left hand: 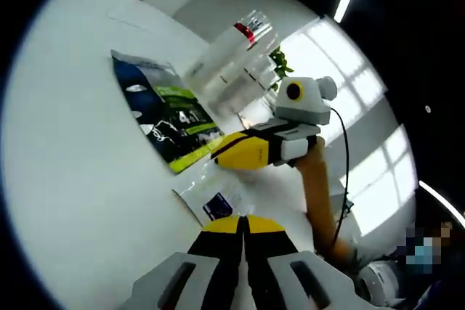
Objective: Arrange the skincare products in the storage area until every visible bottle or jar stands upright without overlapping.
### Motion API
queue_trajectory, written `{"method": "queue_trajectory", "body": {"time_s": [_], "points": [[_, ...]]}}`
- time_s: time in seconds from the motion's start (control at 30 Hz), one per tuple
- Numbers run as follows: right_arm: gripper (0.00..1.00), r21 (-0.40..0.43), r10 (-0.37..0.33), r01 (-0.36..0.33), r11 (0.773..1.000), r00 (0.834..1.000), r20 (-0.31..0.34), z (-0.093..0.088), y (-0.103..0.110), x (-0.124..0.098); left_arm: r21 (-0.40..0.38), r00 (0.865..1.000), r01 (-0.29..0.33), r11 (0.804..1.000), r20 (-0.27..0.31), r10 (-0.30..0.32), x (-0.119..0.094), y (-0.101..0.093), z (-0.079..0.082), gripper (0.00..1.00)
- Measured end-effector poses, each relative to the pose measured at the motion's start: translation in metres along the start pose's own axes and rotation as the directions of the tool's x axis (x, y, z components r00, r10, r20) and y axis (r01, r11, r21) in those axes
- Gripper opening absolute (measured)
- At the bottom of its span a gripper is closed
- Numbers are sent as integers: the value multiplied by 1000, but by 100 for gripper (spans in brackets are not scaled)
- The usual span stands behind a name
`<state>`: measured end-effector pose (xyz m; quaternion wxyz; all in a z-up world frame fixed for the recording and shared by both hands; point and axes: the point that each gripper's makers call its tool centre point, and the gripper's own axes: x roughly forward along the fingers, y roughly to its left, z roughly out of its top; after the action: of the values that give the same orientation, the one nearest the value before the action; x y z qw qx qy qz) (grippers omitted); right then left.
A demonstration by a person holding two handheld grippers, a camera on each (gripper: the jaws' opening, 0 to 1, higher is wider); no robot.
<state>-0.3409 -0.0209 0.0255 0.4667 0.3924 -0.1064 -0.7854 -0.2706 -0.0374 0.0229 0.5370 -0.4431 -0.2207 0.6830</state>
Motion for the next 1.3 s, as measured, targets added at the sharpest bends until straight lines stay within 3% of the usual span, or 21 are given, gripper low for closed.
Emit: {"method": "queue_trajectory", "body": {"time_s": [0.23,0.37,0.57,0.77,0.83,0.9,0.97,1.07,1.13,1.17,1.3], "points": [[5,-4,-17,17,1000,1000,-11,-2,-4,2,-6,1000,0,1000,1,0,2,-1,-3,1],[10,-11,-21,21,1000,999,37,5,-4,-1,-2,1000,0,1000,2,0,4,-1,-4,1],[8,-18,-32,33,999,997,71,11,-6,-3,-1,1000,0,1000,2,0,4,-1,-5,1],[3,-15,-25,26,1000,998,50,6,-3,-2,3,1000,6,1000,-2,-6,3,-2,-6,1],[2,-15,-23,24,1000,999,48,5,-2,-2,-16,997,70,997,40,-69,-1,-13,1,1],[0,-14,-21,22,1000,999,48,6,-1,-2,-33,983,150,988,111,-146,-11,-23,13,1],[0,-10,-18,18,1000,999,45,5,0,-2,-41,972,173,984,166,-164,-18,-25,22,1],[0,-9,-5,6,1000,1000,26,3,3,0,-48,968,178,983,187,-166,-22,-23,25,1],[0,-14,5,-5,1000,1000,22,2,6,2,-52,973,157,986,181,-145,-20,-21,24,1],[0,-19,14,-13,1000,1000,21,2,9,4,-51,983,102,993,160,-93,-17,-13,21,1],[0,-28,7,-7,1000,1000,-5,-2,10,9,-69,995,-2,998,104,9,-10,3,13,1]]}}
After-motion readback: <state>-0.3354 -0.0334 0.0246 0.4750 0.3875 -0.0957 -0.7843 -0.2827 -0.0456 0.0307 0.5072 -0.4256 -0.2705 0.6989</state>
